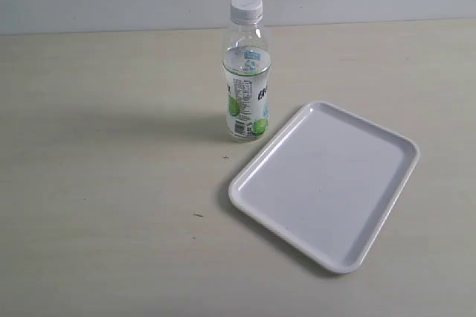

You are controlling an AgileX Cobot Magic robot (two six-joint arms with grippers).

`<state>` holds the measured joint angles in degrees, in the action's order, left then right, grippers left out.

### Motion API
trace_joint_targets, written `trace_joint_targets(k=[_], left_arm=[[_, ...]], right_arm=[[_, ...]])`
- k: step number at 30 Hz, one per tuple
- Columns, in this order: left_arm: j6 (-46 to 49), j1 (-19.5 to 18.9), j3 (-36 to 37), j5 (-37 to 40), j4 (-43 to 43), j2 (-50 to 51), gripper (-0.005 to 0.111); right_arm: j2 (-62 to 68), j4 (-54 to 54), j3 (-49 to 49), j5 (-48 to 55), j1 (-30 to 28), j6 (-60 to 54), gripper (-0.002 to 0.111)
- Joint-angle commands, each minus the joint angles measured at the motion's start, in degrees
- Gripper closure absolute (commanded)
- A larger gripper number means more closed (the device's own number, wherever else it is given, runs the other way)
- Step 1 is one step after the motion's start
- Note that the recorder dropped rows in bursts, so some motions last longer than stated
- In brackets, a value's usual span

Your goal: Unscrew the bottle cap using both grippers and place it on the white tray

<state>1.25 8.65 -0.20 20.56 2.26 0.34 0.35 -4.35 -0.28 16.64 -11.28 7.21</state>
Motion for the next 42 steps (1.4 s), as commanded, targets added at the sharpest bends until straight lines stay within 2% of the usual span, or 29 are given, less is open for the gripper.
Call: trace_joint_targets(k=[1, 3, 7, 11, 13, 17, 20, 22, 25, 26, 27, 30, 33, 34, 35, 38, 40, 41, 42], left_arm=[[4.4, -0.1, 0.2, -1.1, -3.8, -0.3, 0.107], [6.1, -0.1, 0.2, -4.6, -4.4, -0.3, 0.107], [3.9, -0.1, 0.2, -13.7, 1.4, -0.3, 0.107], [-5.4, -0.1, 0.2, -24.3, 13.7, -0.3, 0.107], [-6.4, -0.1, 0.2, -29.2, 16.7, -0.3, 0.107], [-6.6, -0.1, 0.2, -39.6, 17.2, -0.3, 0.107], [-11.7, -0.1, 0.2, -50.6, 16.0, -0.3, 0.107], [-14.6, -0.1, 0.2, -56.8, 13.4, 1.2, 0.107], [-15.4, -0.1, -4.4, -60.2, 6.6, 6.5, 0.107], [-15.4, -0.1, -9.4, -60.2, 2.8, 12.6, 0.107], [-15.6, -0.1, -11.5, -60.2, 1.6, 15.6, 0.107], [-17.2, -0.1, -23.5, -60.1, -8.2, 37.5, 0.107], [-28.7, -0.1, -30.3, -60.7, -21.8, 56.8, 0.107], [-33.3, -0.1, -32.7, -64.0, -30.1, 66.7, 0.107], [-33.6, -0.1, -33.6, -67.9, -34.4, 73.4, 0.107], [-28.3, -0.1, -36.7, -86.0, -42.7, 91.8, 0.107], [-23.9, 0.0, -39.8, -90.3, -47.7, 101.9, 0.104], [-23.5, 0.0, -41.2, -90.4, -49.0, 105.8, 0.100], [-23.5, 0.0, -43.0, -90.5, -50.4, 109.7, 0.089]], right_arm=[[-0.3, -0.1, 0.3, -0.4, -0.5, 0.1, 0.108], [-0.3, -0.1, 0.3, -0.4, -0.5, 0.1, 0.108], [-0.3, -0.1, 0.3, -0.4, -0.5, 0.1, 0.108], [-0.3, -0.1, 0.3, -0.4, -0.5, 0.1, 0.108], [-0.3, -0.1, 0.3, -0.4, -0.5, 0.1, 0.108], [-0.3, -0.1, 0.3, -0.5, -0.5, 0.1, 0.108], [-0.3, -0.1, 0.3, -0.5, -0.5, 0.1, 0.108], [-0.3, -0.1, 0.3, -0.5, -0.5, 0.1, 0.108], [-0.3, -0.1, 0.3, -0.5, -0.5, 0.1, 0.108], [-0.3, -0.1, 0.3, -0.5, -0.5, 0.1, 0.108], [-0.3, -0.1, 0.3, -0.5, -0.5, 0.1, 0.108], [-0.3, -0.1, 0.3, -0.5, -0.4, 0.1, 0.108], [-0.3, -0.1, 0.3, -0.5, -0.4, 0.1, 0.108], [-0.3, -0.1, 0.3, -0.5, -0.4, 0.1, 0.108], [-0.3, -0.1, 0.3, -0.5, -0.4, 0.1, 0.108], [-0.3, -0.1, 0.3, -0.5, -0.4, 0.1, 0.108], [-0.3, -0.1, 0.3, -0.5, -0.4, 0.1, 0.108], [-0.3, -0.1, 0.3, -0.5, -0.4, 0.1, 0.108], [-0.3, -0.1, 0.3, -0.5, -0.4, 0.1, 0.108]])
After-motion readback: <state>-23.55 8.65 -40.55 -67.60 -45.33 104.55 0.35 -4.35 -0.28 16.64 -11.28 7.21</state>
